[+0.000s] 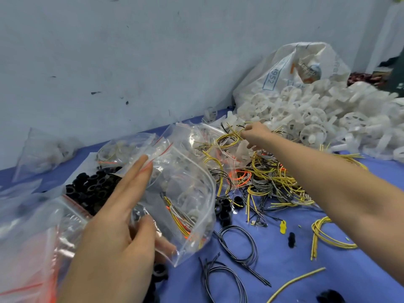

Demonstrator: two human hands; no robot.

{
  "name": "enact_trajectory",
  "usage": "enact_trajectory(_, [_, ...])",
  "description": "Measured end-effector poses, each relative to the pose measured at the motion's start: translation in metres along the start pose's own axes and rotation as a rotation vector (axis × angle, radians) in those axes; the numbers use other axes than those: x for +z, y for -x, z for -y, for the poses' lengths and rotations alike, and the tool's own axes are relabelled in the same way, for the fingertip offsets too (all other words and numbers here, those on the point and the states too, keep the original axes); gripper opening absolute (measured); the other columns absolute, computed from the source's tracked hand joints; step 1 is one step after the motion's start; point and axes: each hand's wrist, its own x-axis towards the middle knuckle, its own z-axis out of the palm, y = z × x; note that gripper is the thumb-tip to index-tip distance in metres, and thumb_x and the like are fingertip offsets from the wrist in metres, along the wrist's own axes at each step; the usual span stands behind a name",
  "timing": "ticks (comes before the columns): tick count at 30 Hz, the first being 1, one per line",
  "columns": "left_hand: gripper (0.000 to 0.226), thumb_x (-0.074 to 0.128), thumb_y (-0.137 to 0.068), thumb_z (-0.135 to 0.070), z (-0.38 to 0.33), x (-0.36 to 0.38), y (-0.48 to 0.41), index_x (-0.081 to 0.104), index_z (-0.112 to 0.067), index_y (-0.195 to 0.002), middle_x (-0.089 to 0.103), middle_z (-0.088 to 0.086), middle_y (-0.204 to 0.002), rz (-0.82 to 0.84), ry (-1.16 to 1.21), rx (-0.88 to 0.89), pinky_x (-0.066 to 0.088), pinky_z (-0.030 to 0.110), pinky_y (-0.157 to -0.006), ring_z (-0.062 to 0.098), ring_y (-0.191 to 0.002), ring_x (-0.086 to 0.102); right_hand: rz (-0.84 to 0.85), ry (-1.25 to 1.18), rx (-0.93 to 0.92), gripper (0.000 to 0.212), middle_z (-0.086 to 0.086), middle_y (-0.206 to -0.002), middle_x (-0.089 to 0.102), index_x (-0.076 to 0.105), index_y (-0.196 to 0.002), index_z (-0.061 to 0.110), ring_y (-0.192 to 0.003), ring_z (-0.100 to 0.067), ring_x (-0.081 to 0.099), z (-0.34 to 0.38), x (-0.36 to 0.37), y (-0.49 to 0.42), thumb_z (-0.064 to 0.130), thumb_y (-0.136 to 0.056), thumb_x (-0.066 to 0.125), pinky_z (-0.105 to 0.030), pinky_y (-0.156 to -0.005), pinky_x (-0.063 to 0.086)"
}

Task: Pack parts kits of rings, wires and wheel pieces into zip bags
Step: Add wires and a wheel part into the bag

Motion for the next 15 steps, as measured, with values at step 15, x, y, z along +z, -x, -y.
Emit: enact_trajectory(15, [0.066, 0.046, -0.064, 0.000, -0.001, -0.002, 0.002, 0.053, -0.034, -0.120, 0.047, -0.018, -0.140, 0.041, -0.058, 0.025, 0.034, -0.009, -0.065, -0.033, -0.071, 0.051, 0.179, 0.106, 0.028, 0.031, -0.019, -0.099, 0.055, 0.049, -0.119, 0.003, -0.062, -0.027, 0.066, -0.001, -0.009, -0.002, 0.016, -0.094, 0.036, -0.031, -0.050, 0.053])
